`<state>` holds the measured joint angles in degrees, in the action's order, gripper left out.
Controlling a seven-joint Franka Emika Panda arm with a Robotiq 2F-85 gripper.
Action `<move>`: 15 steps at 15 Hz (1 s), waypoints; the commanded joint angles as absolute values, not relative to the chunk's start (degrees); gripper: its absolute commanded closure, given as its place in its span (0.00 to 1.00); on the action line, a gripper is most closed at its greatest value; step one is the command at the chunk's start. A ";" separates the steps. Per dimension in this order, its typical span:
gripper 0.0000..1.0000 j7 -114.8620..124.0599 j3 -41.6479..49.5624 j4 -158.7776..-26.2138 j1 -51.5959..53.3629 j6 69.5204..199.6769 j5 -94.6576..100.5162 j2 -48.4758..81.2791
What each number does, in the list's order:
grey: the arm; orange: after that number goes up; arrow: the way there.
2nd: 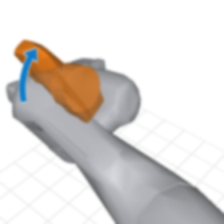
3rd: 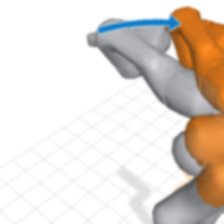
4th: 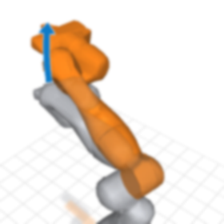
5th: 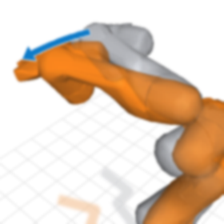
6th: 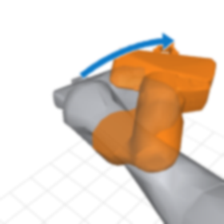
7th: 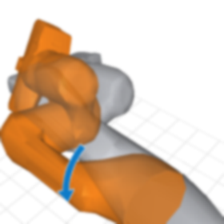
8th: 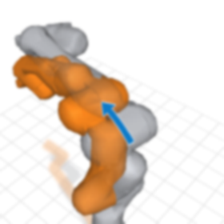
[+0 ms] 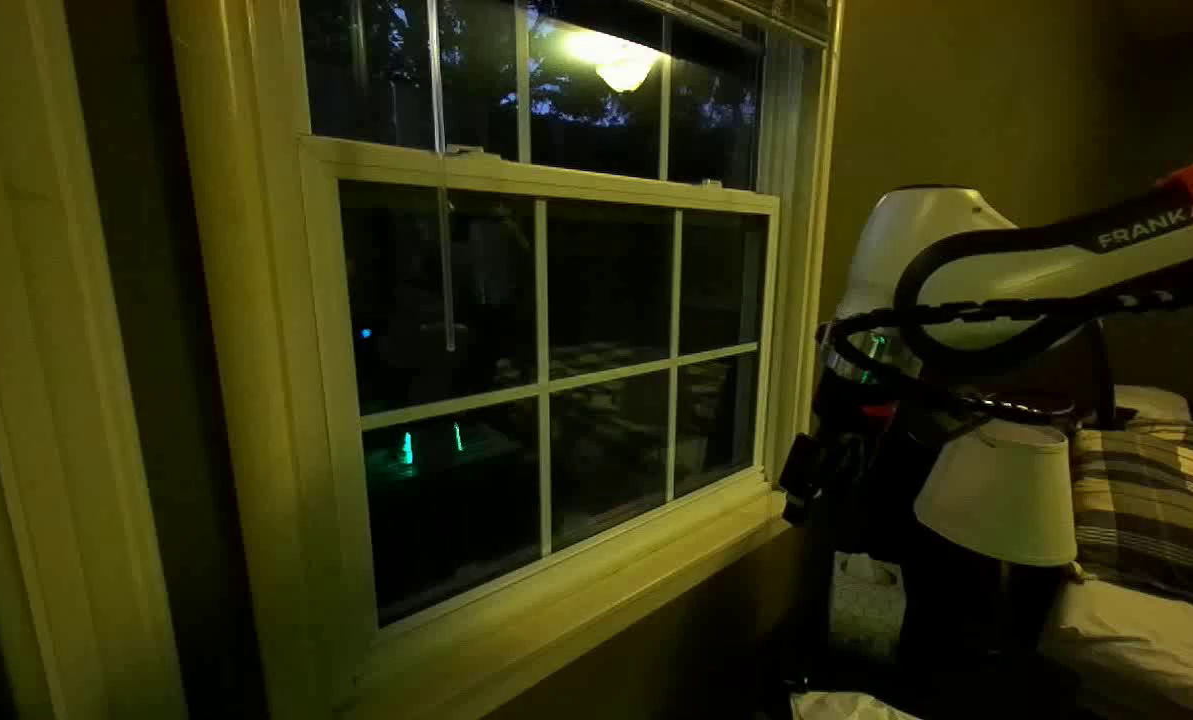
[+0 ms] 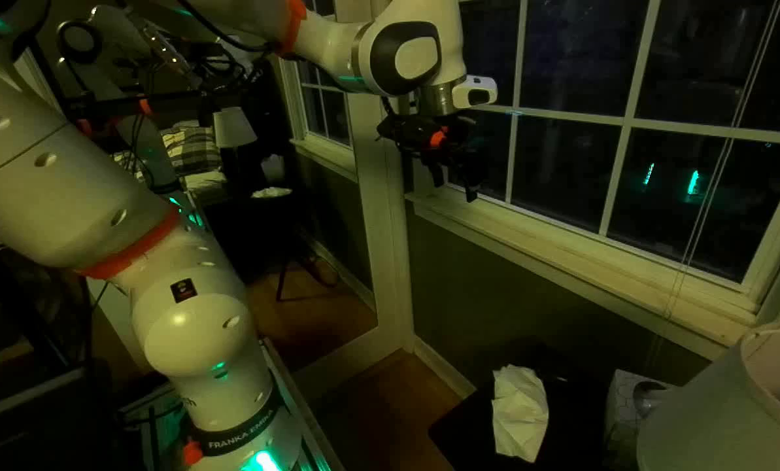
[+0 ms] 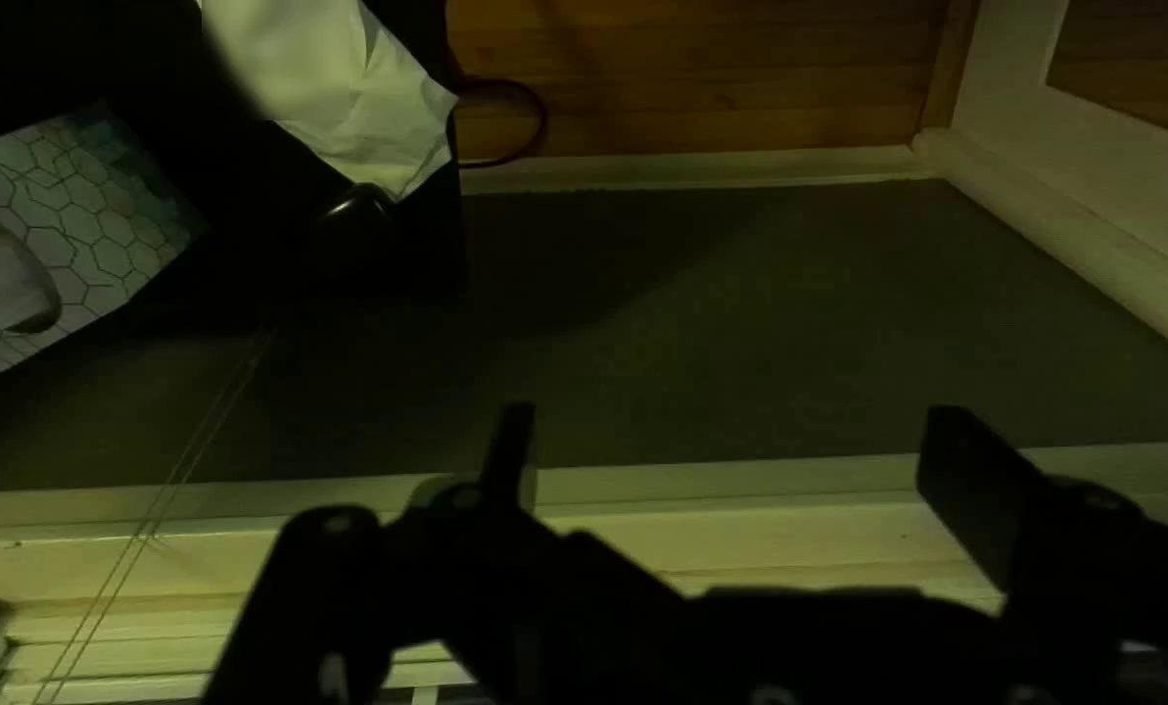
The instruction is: Close the left latch of the window
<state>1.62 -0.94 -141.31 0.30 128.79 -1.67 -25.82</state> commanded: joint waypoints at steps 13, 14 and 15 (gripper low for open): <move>0.00 12.77 -10.09 -133.94 -0.90 135.07 7.23 -26.84; 0.00 15.73 -11.58 -131.69 -1.31 133.44 8.52 -26.91; 0.00 19.35 -13.02 -129.39 -2.03 132.13 9.86 -26.66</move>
<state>11.24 -9.14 -134.38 0.01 135.40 6.12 -26.60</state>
